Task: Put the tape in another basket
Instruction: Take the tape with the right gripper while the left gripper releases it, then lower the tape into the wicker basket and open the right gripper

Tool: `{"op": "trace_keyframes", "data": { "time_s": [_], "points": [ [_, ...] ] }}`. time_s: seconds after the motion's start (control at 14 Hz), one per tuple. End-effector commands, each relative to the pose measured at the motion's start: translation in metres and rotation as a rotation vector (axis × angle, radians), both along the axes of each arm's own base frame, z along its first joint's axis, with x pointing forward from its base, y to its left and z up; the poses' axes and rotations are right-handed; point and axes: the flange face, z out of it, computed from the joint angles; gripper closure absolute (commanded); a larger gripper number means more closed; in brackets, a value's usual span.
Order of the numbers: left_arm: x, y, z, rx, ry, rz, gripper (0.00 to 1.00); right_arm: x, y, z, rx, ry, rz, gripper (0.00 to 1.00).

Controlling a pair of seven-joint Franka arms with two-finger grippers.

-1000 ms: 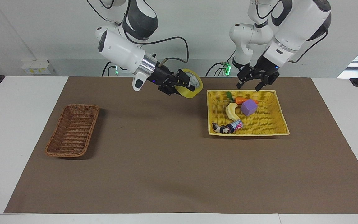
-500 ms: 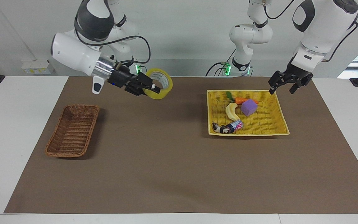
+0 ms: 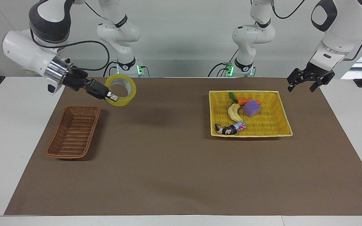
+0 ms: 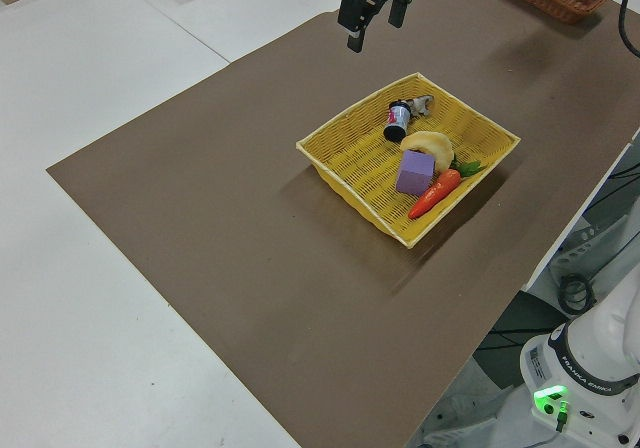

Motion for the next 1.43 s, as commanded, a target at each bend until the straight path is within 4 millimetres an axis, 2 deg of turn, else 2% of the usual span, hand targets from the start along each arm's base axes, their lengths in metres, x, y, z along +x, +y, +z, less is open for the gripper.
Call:
{"op": "trace_keyframes", "data": {
  "time_s": [0.0,0.14,0.29,0.43,0.57,0.79,1.07,1.29,1.36],
  "points": [
    [0.002,0.003,0.004,0.018,0.026,-0.052,0.0,0.0,-0.029,-0.032,-0.071,-0.018,0.082,1.0],
    [0.0,0.005,0.002,0.016,0.03,-0.046,0.0,-0.001,-0.056,-0.064,-0.112,-0.079,0.175,1.0],
    [-0.001,0.007,0.002,0.016,0.04,-0.037,0.0,0.001,-0.077,-0.09,-0.111,-0.094,0.199,1.0],
    [0.0,0.004,0.002,0.018,0.034,-0.043,0.0,0.005,-0.106,-0.119,-0.106,-0.125,0.214,1.0],
    [0.001,0.004,0.003,0.018,0.028,-0.041,0.0,0.011,-0.129,-0.135,-0.128,-0.165,0.251,1.0],
    [0.0,0.004,0.002,0.016,0.031,-0.041,0.0,0.012,-0.129,-0.134,-0.115,-0.177,0.239,1.0],
    [0.0,0.004,0.002,0.016,0.031,-0.041,0.0,-0.006,-0.123,-0.165,-0.078,-0.148,0.263,1.0],
    [0.0,0.004,0.002,0.016,0.031,-0.041,0.0,-0.008,-0.122,-0.167,-0.075,-0.146,0.266,1.0],
    [0.0,0.004,0.002,0.016,0.031,-0.041,0.0,-0.009,-0.122,-0.168,-0.074,-0.146,0.268,0.77]
  ]
}}
